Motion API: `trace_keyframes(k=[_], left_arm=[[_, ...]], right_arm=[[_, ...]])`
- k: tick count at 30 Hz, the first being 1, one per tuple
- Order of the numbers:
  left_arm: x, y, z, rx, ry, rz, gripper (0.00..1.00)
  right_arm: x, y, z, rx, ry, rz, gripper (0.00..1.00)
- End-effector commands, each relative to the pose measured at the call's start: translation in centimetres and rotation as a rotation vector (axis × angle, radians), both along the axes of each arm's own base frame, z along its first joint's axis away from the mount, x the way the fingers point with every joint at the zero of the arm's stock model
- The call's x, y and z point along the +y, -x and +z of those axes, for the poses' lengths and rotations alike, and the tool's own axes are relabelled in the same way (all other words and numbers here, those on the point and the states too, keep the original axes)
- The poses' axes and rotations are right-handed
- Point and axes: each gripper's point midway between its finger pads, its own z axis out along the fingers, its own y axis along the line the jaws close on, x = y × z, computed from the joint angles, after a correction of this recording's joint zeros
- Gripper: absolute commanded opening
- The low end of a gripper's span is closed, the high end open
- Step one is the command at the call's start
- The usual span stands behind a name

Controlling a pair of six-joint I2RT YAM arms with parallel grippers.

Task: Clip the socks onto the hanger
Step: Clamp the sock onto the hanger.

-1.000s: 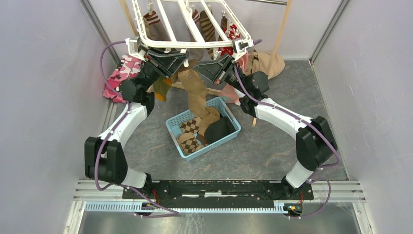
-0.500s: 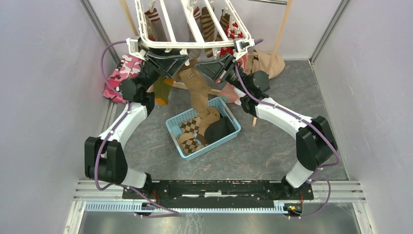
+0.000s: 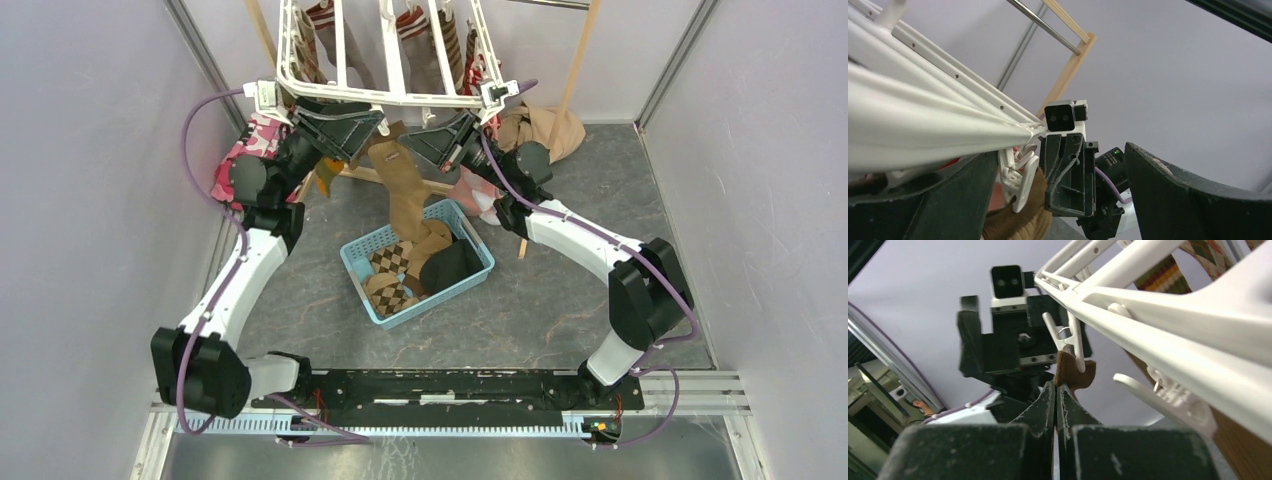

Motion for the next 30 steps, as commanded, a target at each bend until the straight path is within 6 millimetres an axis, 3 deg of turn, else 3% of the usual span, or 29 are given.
trace_keyframes(k=[1,6,12,22,30], left_arm=[[1.4,-0.7,-1.3,0.049,-0.082,0.158,1.0],[1.9,-0.7,-2.7,0.109,-0.132,0.205,1.0],[2.7,-0.9,-4.5,0.196,-0.181,0.263,1.0],[2.9,0.3,-5.6,0.23,-0.248,0.264,1.0],[1.9,2.4,-6.3,0.225,-0.31,0.173,1.0]], right_arm=[[-0.5,0.0,0.0,-0.045,0.064,-0.038,0.01],[-0.5,-1.0,-1.4,-0.044,0.135,-0.082,0.04],[-0.5,-1.4,-2.1,-0.071,0.199,-0.12,0.19],[-2.7,-1.6,-3.4,-0.166,0.39,-0.28,0.61],[-5.1,-0.9,-5.2,-0.215,0.538,-0.367,0.83]])
